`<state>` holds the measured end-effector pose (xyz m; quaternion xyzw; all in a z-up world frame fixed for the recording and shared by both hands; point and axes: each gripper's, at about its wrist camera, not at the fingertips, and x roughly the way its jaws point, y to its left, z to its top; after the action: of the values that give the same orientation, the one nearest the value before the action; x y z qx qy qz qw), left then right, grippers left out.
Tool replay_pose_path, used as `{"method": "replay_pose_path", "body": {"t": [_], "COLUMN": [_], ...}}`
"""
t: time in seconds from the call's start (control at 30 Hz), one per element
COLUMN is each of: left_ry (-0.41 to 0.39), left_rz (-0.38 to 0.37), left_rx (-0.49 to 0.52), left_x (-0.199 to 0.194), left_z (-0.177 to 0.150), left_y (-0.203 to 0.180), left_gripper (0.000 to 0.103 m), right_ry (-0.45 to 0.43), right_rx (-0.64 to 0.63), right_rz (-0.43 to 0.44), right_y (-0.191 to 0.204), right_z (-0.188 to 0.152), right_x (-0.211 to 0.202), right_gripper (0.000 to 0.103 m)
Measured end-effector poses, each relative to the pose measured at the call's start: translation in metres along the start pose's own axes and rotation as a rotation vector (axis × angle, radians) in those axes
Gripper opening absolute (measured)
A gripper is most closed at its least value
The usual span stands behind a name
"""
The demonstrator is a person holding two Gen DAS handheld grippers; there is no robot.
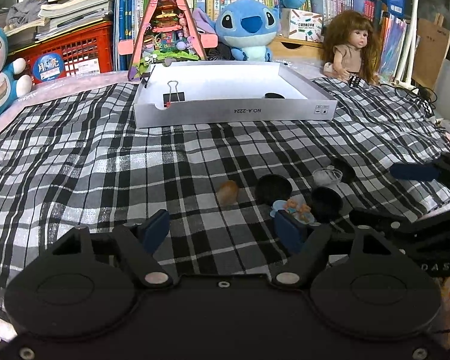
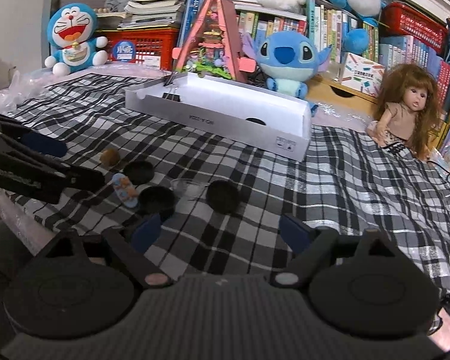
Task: Organize rigid objects
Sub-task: 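Move both tools back from the tray toward the remaining items on the cloth, then close the left tool on the brown nut while the right tool closes on a black cap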
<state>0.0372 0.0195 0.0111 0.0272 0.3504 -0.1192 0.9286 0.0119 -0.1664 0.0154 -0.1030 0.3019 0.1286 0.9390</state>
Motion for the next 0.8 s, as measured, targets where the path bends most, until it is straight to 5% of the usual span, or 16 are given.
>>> {"method": "replay_pose_path", "body": {"t": [0.37, 0.5, 0.7, 0.8], "left_ry": [0.001, -0.006, -0.007, -0.011], "left_rz": [0.004, 0.009, -0.014, -0.019], "left_rx": [-0.004, 0.0, -0.023, -0.018], "left_x": [0.016, 0.021, 0.027, 0.027], "left_z": [0.01, 0.012, 0.014, 0.014], "left_y": [0.003, 0.002, 0.003, 0.002], "left_gripper": [0.046, 0.045, 0.044, 0.028], "right_ry": [0.015, 0.023, 0.02, 0.015], "right_rx": [0.018, 0.046, 0.049, 0.042], "right_rz": [0.094, 0.114, 0.126, 0.132], "right_y": [0.016, 0.014, 0.017, 0.019], "right_z": [0.0, 0.006, 0.009, 0.012], "right_x": [0.007, 0.012, 0.017, 0.018], "right_gripper": [0.069, 0.055, 0.052, 0.05]}}
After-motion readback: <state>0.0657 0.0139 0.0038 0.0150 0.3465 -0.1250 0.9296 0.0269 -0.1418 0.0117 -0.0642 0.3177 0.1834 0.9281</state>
